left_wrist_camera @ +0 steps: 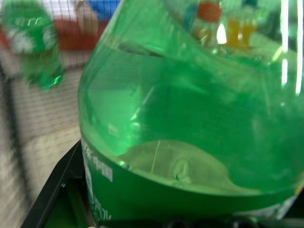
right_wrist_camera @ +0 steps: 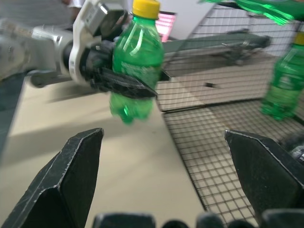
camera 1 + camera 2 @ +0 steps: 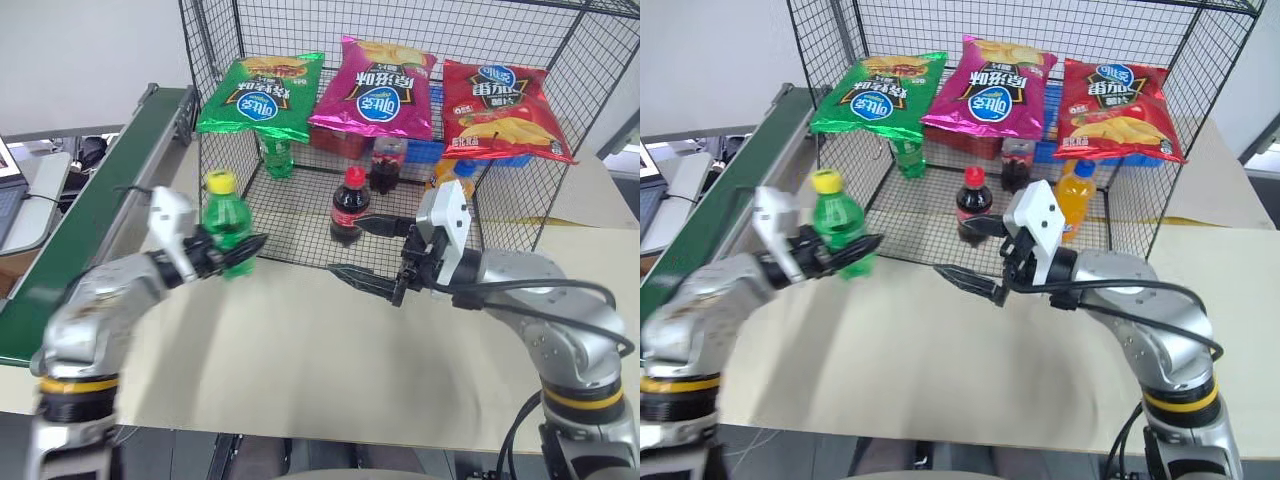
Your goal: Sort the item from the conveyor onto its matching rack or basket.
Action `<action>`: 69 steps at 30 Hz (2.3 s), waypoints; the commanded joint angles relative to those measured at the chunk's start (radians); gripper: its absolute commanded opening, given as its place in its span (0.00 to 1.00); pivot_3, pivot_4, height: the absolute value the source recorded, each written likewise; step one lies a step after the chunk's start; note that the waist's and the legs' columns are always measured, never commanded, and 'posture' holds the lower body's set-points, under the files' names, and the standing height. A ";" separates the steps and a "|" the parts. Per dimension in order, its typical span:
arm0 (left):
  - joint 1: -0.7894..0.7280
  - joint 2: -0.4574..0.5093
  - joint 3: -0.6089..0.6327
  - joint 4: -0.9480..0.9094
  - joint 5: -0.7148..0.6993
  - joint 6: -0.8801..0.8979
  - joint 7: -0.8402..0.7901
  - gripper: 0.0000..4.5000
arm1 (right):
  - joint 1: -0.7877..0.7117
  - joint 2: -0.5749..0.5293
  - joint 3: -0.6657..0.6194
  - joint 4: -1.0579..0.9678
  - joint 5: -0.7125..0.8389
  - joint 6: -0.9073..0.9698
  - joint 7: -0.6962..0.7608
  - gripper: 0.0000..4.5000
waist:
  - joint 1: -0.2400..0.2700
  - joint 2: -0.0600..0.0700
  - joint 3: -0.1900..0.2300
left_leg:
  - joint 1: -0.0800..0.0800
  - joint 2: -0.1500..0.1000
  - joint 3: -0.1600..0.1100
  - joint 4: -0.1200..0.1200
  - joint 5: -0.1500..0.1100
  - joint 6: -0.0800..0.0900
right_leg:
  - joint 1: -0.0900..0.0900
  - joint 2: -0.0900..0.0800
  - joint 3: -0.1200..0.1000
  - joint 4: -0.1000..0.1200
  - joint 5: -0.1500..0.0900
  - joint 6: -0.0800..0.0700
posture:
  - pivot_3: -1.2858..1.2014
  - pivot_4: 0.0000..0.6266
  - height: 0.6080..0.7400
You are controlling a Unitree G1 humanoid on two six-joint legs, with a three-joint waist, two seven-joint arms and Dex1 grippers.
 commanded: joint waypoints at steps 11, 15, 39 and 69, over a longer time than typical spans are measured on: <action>-0.253 -0.310 -0.042 0.542 0.315 -0.514 0.246 0.68 | -0.035 0.163 0.055 0.001 -0.176 -0.053 -0.211 1.00 | 0.005 0.000 0.000 | -0.002 0.001 0.000 0.000 0.000 0.000 | -0.004 0.006 0.006 0.002 0.000 0.000 | 0.52 0.24 1.00; -0.295 -0.346 -0.034 0.643 0.343 -0.577 0.270 0.68 | -0.044 0.185 0.061 0.015 -0.200 -0.054 -0.217 1.00 | 0.017 0.000 0.000 | -0.003 0.001 0.000 0.001 0.000 0.000 | -0.004 0.006 0.006 0.002 0.000 0.000 | 0.52 0.24 1.00; -0.531 -0.419 0.032 1.124 0.357 -0.807 0.247 1.00 | -0.032 0.183 0.069 0.018 -0.241 -0.041 -0.193 1.00 | 0.024 0.000 0.000 | -0.004 -0.001 0.000 0.002 0.000 0.000 | -0.004 0.007 0.005 0.003 0.000 0.000 | 0.52 0.24 1.00; 0.070 0.086 0.019 -0.098 0.146 -0.023 -0.135 1.00 | 0.219 -0.033 -0.188 -0.121 -0.096 -0.037 -0.036 1.00 | 0.016 0.001 0.000 | 0.000 0.002 -0.001 0.002 0.000 0.000 | -0.002 0.008 0.008 0.007 0.000 0.001 | 0.52 0.24 1.00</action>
